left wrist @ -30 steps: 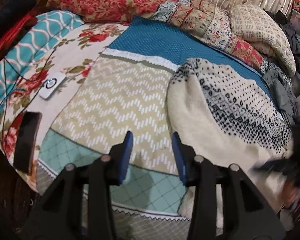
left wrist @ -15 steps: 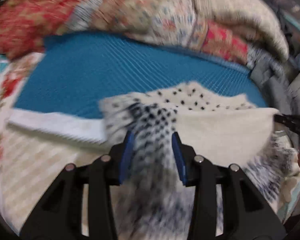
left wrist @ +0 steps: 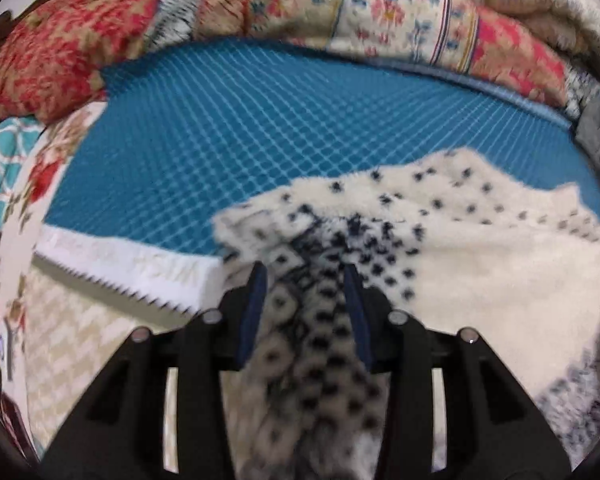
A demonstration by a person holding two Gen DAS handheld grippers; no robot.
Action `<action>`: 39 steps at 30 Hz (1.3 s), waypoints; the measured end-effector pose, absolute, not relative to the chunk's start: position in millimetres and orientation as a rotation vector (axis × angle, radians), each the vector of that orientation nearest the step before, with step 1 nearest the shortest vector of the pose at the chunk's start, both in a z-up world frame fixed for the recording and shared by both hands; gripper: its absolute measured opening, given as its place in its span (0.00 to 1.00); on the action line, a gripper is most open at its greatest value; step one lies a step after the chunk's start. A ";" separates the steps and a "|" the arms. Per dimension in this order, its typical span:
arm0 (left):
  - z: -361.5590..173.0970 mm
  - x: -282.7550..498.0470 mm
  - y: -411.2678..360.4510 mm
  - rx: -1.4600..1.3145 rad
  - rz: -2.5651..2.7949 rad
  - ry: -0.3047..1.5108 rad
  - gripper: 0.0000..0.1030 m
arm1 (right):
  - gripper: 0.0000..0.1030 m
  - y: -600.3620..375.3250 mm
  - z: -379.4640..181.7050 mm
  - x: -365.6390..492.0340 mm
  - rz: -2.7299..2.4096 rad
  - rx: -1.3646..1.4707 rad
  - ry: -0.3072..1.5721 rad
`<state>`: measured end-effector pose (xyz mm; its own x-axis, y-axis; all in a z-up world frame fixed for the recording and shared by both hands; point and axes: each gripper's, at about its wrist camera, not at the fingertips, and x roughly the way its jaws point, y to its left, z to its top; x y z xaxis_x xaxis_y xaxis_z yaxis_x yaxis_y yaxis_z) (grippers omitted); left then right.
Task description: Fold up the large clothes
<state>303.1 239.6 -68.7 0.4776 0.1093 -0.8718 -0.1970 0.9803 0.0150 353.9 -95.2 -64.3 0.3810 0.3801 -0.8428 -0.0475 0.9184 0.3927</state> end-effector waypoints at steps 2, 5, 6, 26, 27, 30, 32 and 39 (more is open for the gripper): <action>-51.8 279.4 244.3 -0.113 0.185 1.021 0.37 | 0.27 -117.1 -43.5 338.2 0.268 0.428 1.079; -35.6 242.2 243.0 -0.138 0.172 1.001 0.37 | 0.39 -150.2 -7.8 306.7 0.245 0.445 0.962; -32.9 224.7 238.3 -0.151 0.150 1.002 0.37 | 0.40 -161.4 1.2 292.3 0.252 0.447 0.961; -84.4 30.3 238.7 -0.091 0.247 1.072 0.51 | 0.89 -256.9 -27.7 3.7 0.104 0.484 0.863; -81.1 24.9 246.7 -0.098 0.248 1.074 0.51 | 0.89 -249.0 -25.9 1.0 0.129 0.461 0.862; -69.5 6.2 261.4 -0.137 0.245 1.052 0.56 | 0.89 -229.0 -22.7 -3.9 0.188 0.411 0.862; -61.2 -5.5 266.0 -0.156 0.242 1.033 0.58 | 0.88 -216.5 -23.4 -4.4 0.216 0.385 0.877; -31.9 -43.5 269.9 -0.196 0.164 0.974 0.72 | 0.85 -183.4 -7.7 -27.3 0.337 0.324 0.854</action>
<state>-43.5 269.9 -31.9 0.5522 0.0500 -0.8322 -0.2252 0.9700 -0.0912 -27.3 -183.4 -7.7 0.6109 0.4139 -0.6749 -0.1588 0.8992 0.4077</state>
